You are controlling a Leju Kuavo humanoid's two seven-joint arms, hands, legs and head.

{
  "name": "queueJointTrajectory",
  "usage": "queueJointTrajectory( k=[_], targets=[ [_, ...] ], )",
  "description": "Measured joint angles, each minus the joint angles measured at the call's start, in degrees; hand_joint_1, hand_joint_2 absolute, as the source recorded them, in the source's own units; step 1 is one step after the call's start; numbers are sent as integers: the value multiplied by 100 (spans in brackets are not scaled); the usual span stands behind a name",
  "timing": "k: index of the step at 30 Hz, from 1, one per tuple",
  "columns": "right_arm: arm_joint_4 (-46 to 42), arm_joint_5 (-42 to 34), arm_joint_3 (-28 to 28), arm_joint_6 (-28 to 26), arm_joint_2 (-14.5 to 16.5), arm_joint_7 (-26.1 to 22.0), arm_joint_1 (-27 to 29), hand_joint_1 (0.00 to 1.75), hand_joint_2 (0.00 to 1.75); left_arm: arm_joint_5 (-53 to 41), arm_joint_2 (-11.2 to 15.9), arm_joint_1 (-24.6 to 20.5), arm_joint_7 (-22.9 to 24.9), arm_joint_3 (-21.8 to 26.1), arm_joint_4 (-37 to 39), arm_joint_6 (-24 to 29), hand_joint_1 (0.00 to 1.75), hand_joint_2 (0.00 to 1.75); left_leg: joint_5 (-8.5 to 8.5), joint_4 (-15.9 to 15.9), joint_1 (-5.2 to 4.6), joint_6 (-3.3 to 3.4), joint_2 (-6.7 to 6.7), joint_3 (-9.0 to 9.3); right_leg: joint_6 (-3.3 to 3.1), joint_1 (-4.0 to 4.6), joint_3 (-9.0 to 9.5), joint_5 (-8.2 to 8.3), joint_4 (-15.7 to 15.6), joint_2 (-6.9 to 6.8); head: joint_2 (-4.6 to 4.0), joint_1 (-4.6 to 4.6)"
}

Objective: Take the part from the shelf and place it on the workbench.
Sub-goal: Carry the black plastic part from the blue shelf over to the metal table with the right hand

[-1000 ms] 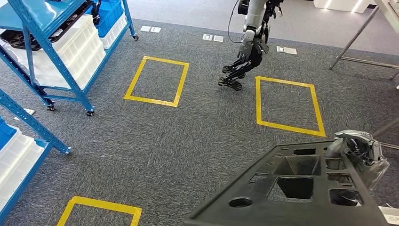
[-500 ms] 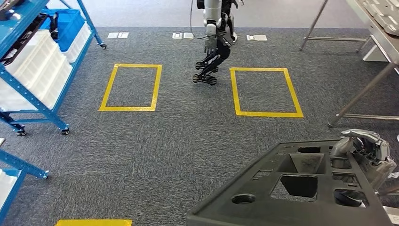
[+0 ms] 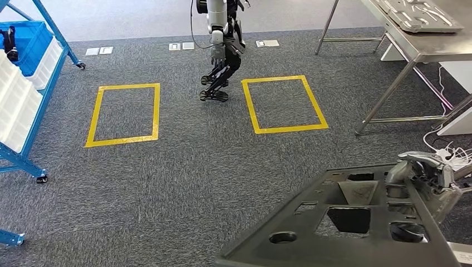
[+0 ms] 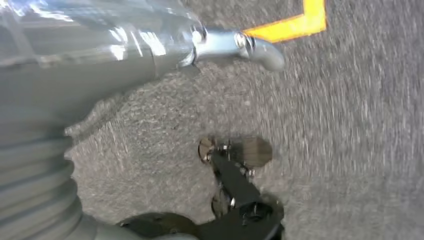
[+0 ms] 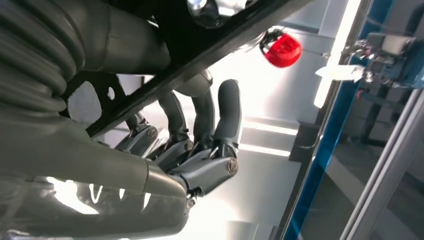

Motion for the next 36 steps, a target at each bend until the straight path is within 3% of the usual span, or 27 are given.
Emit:
queueJointTrajectory(
  k=[2,3,4,7,9,11,13,14,16,17,18,19,20,22,24,26,27,29,31,33,34,36],
  targets=[
    [1,0,3,-8,3,0,16,175,175,0,1,7,1,1,0,2,0,175,-19,0,-9,17,140,3,20,-23,-362,-255,690,-78,0,46],
    [2,0,4,-14,4,0,26,175,175,0,1,8,2,1,0,2,0,175,-32,0,-9,16,207,11,33,-34,-436,-244,810,-92,0,65],
    [2,0,4,-19,4,-1,32,175,175,0,1,6,2,1,0,2,0,175,-48,0,-6,8,268,26,44,-46,-393,-124,697,-111,0,87],
    [1,0,5,-26,7,-1,33,175,175,0,7,2,2,1,-1,3,0,175,-120,-4,-6,-64,415,110,67,-45,146,379,-384,-360,0,159],
    [0,2,5,-31,10,-4,37,175,175,0,11,-1,2,1,-2,3,0,175,-158,-29,-29,-124,486,166,64,7,317,431,-723,-470,0,161],
    [-3,4,0,-40,12,-9,48,175,175,0,5,-9,1,1,-2,3,0,175,-179,-81,-28,-184,554,233,10,28,335,419,-754,-384,0,117],
    [-13,8,-4,-48,15,-15,53,175,175,0,-2,-22,-1,0,-2,2,0,175,-290,32,-2,-227,427,232,-83,4,380,413,-786,-293,0,56],
    [-18,10,-4,-49,17,-19,52,175,175,-1,-5,-25,-1,-1,-1,0,0,175,-423,259,3,-232,305,141,-137,-14,409,409,-800,-254,0,19],
    [-20,12,-4,-51,20,-25,50,175,175,-2,-9,-8,1,0,2,-4,0,175,-764,1038,-15,-216,105,-238,-217,0,443,387,-802,-164,0,-57],
    [-20,13,-3,-51,21,-26,52,175,175,-3,-10,5,2,2,3,-7,0,175,-869,1401,-28,-210,71,-439,-236,11,457,378,-802,-103,0,-82],
    [-20,13,-3,-51,22,-26,55,175,175,-3,-10,13,2,3,3,-7,0,175,-869,1596,-39,-202,56,-572,-245,19,471,370,-800,-37,0,-98],
    [-20,13,-2,-52,23,-26,57,175,175,-3,-10,16,2,4,3,-7,0,175,-750,1561,-43,-193,50,-603,-246,23,489,361,-798,32,0,-106],
    [-20,13,-2,-52,24,-26,58,175,175,-3,-10,16,1,4,3,-7,0,175,-537,1296,-42,-184,32,-524,-240,21,513,348,-795,101,0,-111],
    [-20,13,-3,-55,25,-26,56,175,175,-4,-10,16,1,3,3,-7,0,175,-114,517,-24,-179,-155,-232,-198,20,548,309,-771,226,0,-124],
    [-21,13,-2,-57,26,-28,57,175,175,-4,-13,15,1,3,5,-7,0,175,29,88,-19,-168,-330,-68,-139,18,541,289,-757,331,0,-126],
    [-22,13,-1,-61,28,-31,69,175,175,-5,-15,10,0,4,5,-7,0,175,16,44,-35,-119,-293,-52,-79,-2,519,302,-778,423,0,-117],
    [-22,14,-2,-63,28,-32,78,175,175,-5,-15,5,-1,3,4,-7,0,175,21,32,-35,-87,-243,-47,-56,-9,508,293,-769,398,0,-113],
    [-24,15,-5,-66,28,-36,80,175,175,-9,-15,2,-2,4,2,-7,0,175,28,4,-16,-30,-124,-32,-21,0,377,133,-514,200,0,-60],
    [-25,17,-4,-67,31,-38,76,175,175,-16,-15,7,-2,5,0,-7,0,175,15,-4,-17,2,6,-23,4,1,27,-188,157,-9,0,14],
    [-25,17,-1,-67,34,-37,79,175,175,-21,-16,11,-1,5,0,-7,0,175,-5,-4,-19,14,141,-14,28,-16,-305,-347,735,-65,0,61],
    [-25,17,-1,-67,35,-37,79,175,175,-21,-16,10,-1,5,0,-7,0,175,-19,-5,-17,13,205,0,38,-23,-336,-272,749,-83,0,84],
    [-25,17,-1,-67,35,-37,79,175,175,-23,-16,7,-1,5,0,-7,0,175,-56,-13,-7,-12,315,56,48,-30,-58,126,136,-178,0,134]
  ],
)
